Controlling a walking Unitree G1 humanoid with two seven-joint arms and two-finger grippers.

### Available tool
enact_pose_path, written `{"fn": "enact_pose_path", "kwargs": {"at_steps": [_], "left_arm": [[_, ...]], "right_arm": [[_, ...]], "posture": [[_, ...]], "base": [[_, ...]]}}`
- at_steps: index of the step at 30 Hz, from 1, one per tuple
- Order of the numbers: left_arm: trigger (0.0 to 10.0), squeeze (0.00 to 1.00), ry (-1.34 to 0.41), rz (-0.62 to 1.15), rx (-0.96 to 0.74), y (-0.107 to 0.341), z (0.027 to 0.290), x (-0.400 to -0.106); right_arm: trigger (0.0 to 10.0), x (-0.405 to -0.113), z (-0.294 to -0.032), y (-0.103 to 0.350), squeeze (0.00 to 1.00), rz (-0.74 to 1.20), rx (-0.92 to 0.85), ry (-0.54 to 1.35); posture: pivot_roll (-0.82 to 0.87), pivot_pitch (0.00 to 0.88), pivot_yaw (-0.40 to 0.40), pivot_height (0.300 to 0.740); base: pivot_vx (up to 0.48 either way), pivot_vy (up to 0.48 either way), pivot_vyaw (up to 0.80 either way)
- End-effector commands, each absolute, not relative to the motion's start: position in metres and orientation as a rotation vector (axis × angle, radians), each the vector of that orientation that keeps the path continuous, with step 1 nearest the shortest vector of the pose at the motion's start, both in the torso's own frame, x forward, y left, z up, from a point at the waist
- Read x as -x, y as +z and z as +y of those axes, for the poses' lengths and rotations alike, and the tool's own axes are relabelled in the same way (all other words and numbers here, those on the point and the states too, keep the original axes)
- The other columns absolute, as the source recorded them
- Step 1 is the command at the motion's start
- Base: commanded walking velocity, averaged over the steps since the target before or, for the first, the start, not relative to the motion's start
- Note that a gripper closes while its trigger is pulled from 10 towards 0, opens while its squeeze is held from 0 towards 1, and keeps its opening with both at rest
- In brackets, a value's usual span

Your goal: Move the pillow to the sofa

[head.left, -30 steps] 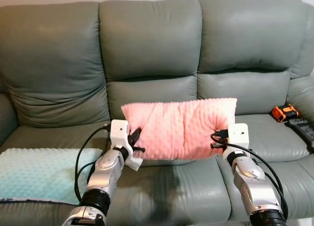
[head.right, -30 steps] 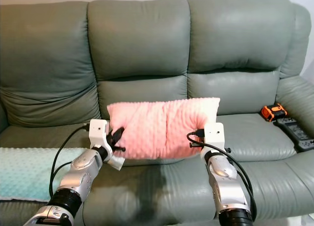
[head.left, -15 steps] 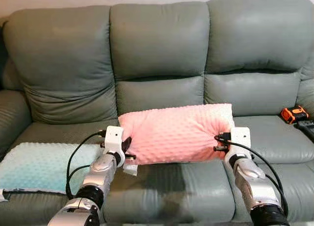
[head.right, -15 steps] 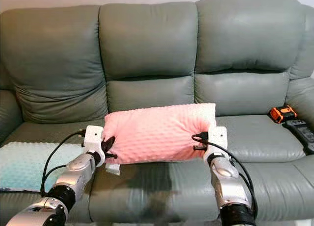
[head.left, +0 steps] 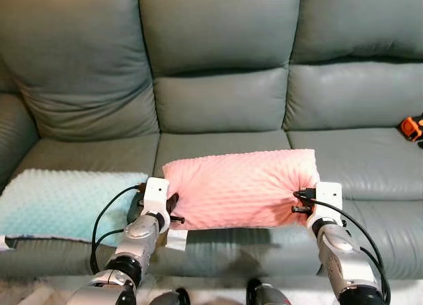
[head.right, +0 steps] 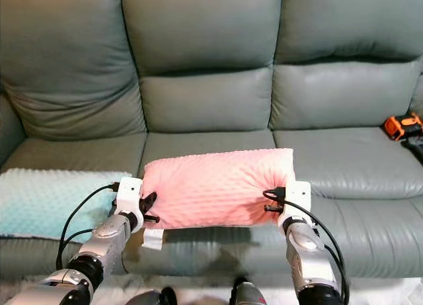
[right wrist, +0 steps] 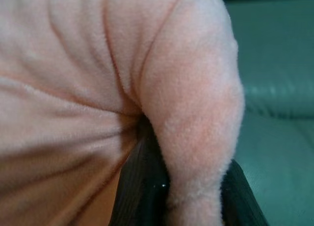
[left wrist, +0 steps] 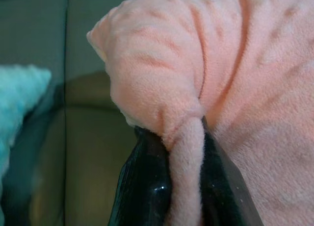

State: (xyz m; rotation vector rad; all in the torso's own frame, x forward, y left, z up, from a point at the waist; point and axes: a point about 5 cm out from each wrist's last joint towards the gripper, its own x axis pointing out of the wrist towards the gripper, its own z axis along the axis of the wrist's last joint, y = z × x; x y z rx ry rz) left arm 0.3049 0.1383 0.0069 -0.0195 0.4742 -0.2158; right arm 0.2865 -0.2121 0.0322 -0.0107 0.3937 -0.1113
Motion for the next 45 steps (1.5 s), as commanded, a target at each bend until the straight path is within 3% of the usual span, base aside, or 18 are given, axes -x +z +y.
{"fn": "enact_pose_path", "kwargs": {"at_steps": [1,14,28,29,31,32,33,45], "left_arm": [[10.0,0.00,-0.146,0.509,-0.002,-0.002,0.153,-0.297],[10.0,0.00,-0.037,0.367,0.116,0.036,0.158,-0.331],[10.0,0.00,-0.085,0.396,0.149,0.028,0.131,-0.326],[10.0,0.03,-0.089,0.398,0.148,0.027,0.130,-0.325],[10.0,0.03,-0.089,0.398,0.149,0.027,0.130,-0.325],[10.0,0.67,-0.093,0.398,0.154,0.027,0.130,-0.325],[10.0,1.00,-0.094,0.399,0.158,0.026,0.130,-0.325],[10.0,1.00,-0.085,0.409,0.191,0.021,0.128,-0.320]], "right_arm": [[10.0,-0.288,-0.220,0.035,0.00,0.381,-0.031,-0.172],[10.0,-0.305,-0.204,0.064,0.00,0.231,-0.039,-0.147],[10.0,-0.304,-0.210,0.057,0.00,0.232,-0.037,-0.172],[10.0,-0.304,-0.211,0.058,0.64,0.225,-0.050,-0.176],[10.0,-0.305,-0.212,0.058,0.64,0.220,-0.057,-0.180],[10.0,-0.305,-0.211,0.058,1.00,0.216,-0.062,-0.179],[10.0,-0.306,-0.211,0.059,1.00,0.214,-0.063,-0.179],[10.0,-0.304,-0.199,0.053,1.00,0.223,-0.077,-0.163]], "posture": [[-0.09,0.369,0.076,0.740],[-0.09,0.465,0.082,0.740],[-0.10,0.481,0.083,0.740],[-0.10,0.479,0.084,0.740],[-0.11,0.479,0.084,0.740],[-0.10,0.479,0.085,0.740],[-0.10,0.479,0.087,0.740],[-0.09,0.492,0.089,0.740]], "base": [[0.000,0.000,0.00],[0.000,0.000,0.00],[0.000,0.000,0.00],[0.000,0.000,0.00],[0.000,0.000,0.00],[0.000,0.000,0.00],[0.000,0.000,0.00],[0.000,0.000,0.00]]}}
